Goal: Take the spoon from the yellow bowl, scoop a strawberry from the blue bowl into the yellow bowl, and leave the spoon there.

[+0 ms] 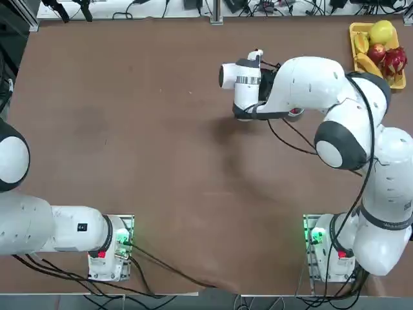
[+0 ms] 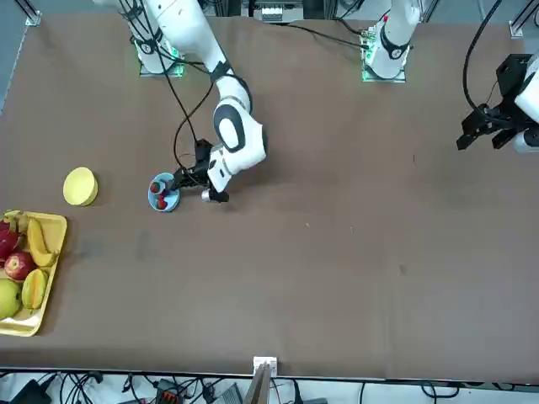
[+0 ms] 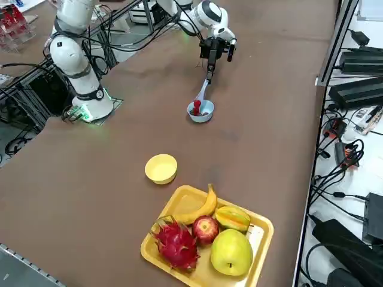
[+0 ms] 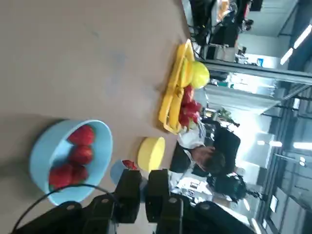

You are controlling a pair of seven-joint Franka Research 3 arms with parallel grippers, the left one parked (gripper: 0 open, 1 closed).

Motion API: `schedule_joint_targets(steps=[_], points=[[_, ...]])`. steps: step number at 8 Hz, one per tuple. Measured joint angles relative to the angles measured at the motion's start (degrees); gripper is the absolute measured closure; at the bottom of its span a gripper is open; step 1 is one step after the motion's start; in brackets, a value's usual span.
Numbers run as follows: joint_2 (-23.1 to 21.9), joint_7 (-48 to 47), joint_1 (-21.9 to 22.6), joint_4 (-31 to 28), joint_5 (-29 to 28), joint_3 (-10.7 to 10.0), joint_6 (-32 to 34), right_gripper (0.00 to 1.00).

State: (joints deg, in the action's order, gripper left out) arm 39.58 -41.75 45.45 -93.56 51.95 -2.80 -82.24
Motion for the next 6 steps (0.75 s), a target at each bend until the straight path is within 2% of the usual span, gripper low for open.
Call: schedule_joint_targets(steps=[2, 4, 6], points=[[-0.01, 0.0, -0.07, 0.12, 0.28, -1.51, 1.81, 0.9], [-0.03, 0.11, -0.32, 0.12, 0.33, -4.08, 2.56, 0.9], [-0.64, 2.37, -2.39, 0.13, 0.37, -5.24, 2.95, 0.9]])
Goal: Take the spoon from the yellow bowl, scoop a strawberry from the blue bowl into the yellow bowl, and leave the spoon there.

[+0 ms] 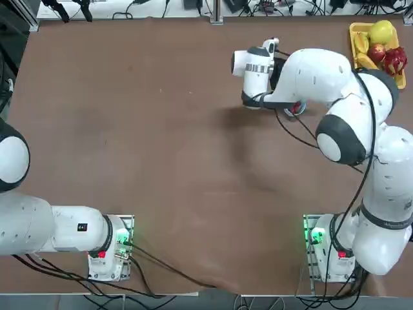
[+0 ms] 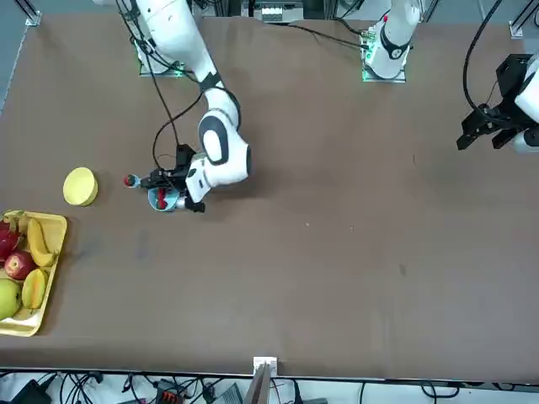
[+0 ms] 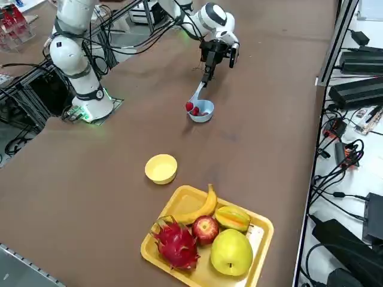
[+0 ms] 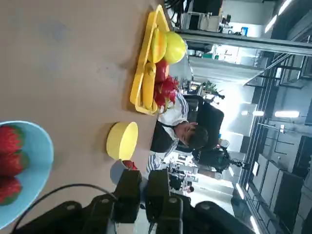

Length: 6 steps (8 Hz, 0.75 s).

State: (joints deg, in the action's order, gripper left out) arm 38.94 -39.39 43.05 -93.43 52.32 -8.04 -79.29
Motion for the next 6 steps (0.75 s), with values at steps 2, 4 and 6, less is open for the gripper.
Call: schedule_joint_targets(steps=[2, 4, 6], points=[[-2.84, 2.9, -3.72, -1.14, 0.53, -0.22, -0.26, 0.9], [-7.4, 5.07, -7.91, -5.4, 1.96, -0.25, -3.26, 0.9], [-11.63, 5.72, -12.33, -11.3, 4.65, -0.28, -8.17, 0.9]])
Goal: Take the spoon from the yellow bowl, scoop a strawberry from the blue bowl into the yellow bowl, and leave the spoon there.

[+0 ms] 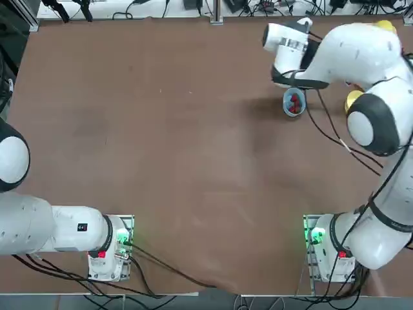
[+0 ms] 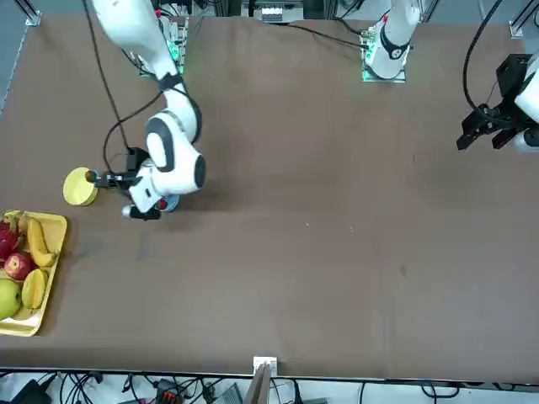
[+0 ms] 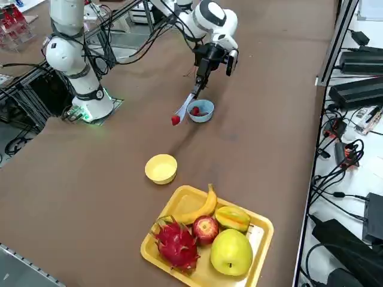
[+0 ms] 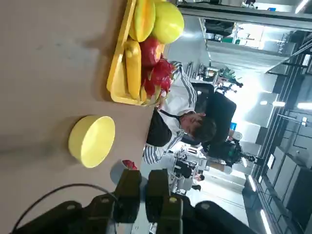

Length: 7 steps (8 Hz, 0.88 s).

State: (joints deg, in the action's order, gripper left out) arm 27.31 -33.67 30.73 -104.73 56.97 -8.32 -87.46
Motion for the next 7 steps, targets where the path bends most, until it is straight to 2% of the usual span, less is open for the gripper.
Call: schedule_joint_targets(steps=[3, 7], points=[[-2.42, 1.06, -6.45, -5.73, 1.84, 0.02, -5.87, 0.9], [-1.75, 9.52, -11.4, -7.0, 1.87, 0.09, -9.41, 0.9]])
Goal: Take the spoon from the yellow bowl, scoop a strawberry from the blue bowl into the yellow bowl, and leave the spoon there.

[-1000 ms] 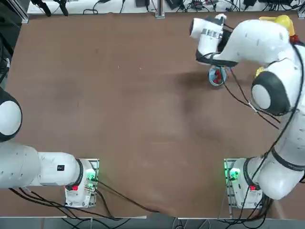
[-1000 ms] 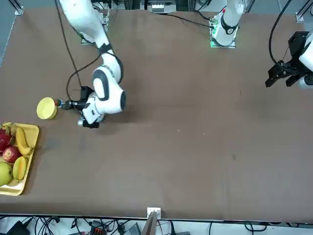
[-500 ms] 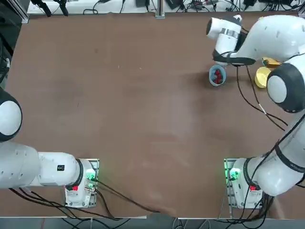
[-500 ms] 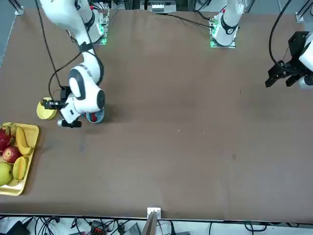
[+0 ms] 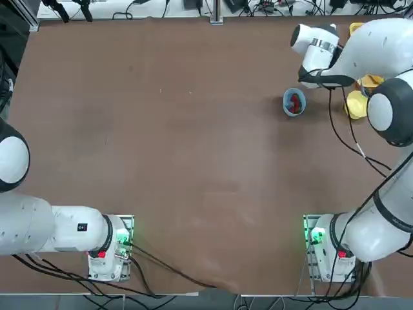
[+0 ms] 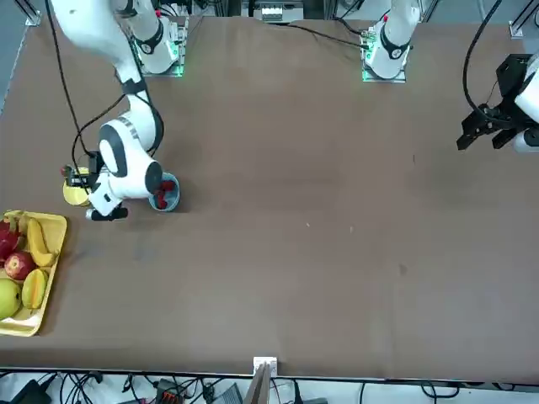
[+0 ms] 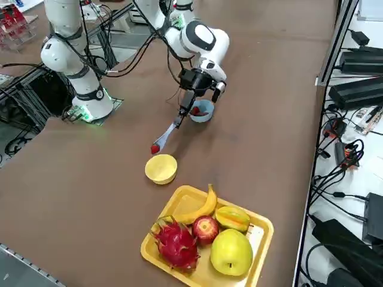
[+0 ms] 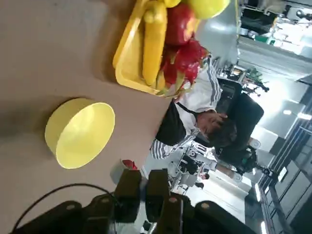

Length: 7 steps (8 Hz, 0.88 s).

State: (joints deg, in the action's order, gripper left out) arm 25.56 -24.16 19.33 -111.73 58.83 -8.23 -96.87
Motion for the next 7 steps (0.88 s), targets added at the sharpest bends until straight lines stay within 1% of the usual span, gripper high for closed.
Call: schedule_joint_targets(steps=[3, 4, 7], points=[[2.61, 4.36, -0.6, 0.09, 0.0, 0.38, -2.05, 0.9], [3.44, 7.52, -0.59, 0.43, 0.0, 0.71, -2.18, 0.9], [5.33, 19.3, -0.68, 2.9, 0.0, 0.77, -2.25, 0.9]])
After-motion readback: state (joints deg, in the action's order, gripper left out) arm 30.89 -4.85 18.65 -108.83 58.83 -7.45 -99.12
